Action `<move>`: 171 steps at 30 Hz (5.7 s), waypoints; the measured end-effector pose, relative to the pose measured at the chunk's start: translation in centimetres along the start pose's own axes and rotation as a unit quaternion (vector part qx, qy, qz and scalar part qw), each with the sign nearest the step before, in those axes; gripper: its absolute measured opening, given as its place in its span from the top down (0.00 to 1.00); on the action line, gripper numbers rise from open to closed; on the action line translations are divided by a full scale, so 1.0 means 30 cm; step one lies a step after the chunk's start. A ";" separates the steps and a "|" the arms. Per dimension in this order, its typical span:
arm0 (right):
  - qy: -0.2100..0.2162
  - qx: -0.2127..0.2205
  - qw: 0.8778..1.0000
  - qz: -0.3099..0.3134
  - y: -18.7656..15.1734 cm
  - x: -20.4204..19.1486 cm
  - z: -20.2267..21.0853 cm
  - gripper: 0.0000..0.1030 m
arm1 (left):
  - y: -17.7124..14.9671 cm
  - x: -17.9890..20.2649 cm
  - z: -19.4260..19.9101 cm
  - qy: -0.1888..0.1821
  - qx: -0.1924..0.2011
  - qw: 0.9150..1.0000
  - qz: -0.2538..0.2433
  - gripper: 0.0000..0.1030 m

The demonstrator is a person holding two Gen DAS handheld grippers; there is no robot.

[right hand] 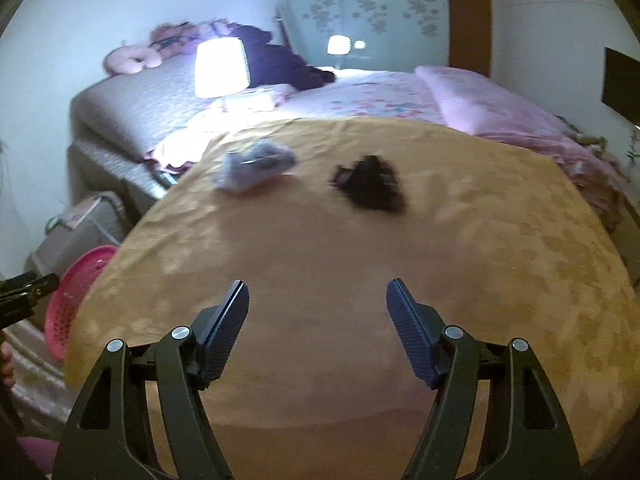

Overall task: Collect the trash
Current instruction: 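Move both open tools back over the bedspread toward the remaining trash, then grasp the white printed snack bag with the left tool, then grasp the dark cloth with the right tool while the left tool holds the snack bag, then carry the snack bag and dark cloth with both tools over the pink basket, then open the left tool dropping the snack bag while the right tool drops the cloth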

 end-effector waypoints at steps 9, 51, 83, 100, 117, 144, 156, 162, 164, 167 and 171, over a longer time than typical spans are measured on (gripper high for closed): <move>-0.028 0.000 0.999 -0.035 -0.038 0.140 0.011 0.33 | 0.028 0.157 -0.015 -0.031 -0.003 0.998 -0.051 0.23; -0.020 -0.002 0.997 -0.069 -0.094 0.239 0.008 0.30 | 0.355 0.833 -0.315 -0.132 -0.005 0.968 -0.214 0.55; 0.001 -0.031 0.999 0.007 0.291 0.112 -0.257 0.30 | 0.196 0.705 -0.189 -0.124 -0.015 0.973 -0.194 0.58; 0.007 -0.049 0.999 0.016 0.284 0.080 -0.300 0.58 | 0.168 0.700 -0.178 -0.122 -0.011 0.974 -0.193 0.58; 0.046 -0.036 0.998 0.009 0.135 0.010 -0.132 0.59 | 0.104 0.620 -0.110 -0.125 -0.011 0.976 -0.178 0.58; 0.199 -0.069 0.968 0.139 0.054 -0.656 -0.095 0.59 | 0.003 -0.079 -0.059 0.005 -0.043 0.999 0.005 0.58; 0.237 -0.090 0.954 0.163 0.054 -0.864 -0.132 0.58 | -0.027 -0.233 -0.091 0.036 -0.059 0.996 0.064 0.57; 0.257 -0.093 0.947 0.168 0.059 -0.928 -0.127 0.53 | -0.033 -0.250 -0.092 0.040 -0.061 0.995 0.074 0.52; 0.264 -0.092 0.946 0.161 0.065 -0.931 -0.122 0.46 | -0.034 -0.252 -0.092 0.039 -0.059 0.995 0.076 0.48; 0.264 -0.087 0.949 0.150 0.076 -0.913 -0.120 0.37 | -0.033 -0.254 -0.089 0.040 -0.057 0.994 0.082 0.39; 0.260 -0.085 0.953 0.131 0.089 -0.877 -0.118 0.32 | -0.024 -0.264 -0.077 0.044 -0.047 0.994 0.088 0.32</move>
Point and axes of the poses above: each gripper's, at about its wrist camera, not at the fingertips, and z roughly against the way its jaws point, x to its right, y to its top, the point moved 8 cm from there along -z, roughly the way its jaws point, and after that the axes turned 4 degrees about -x, right-handed, at the moved point
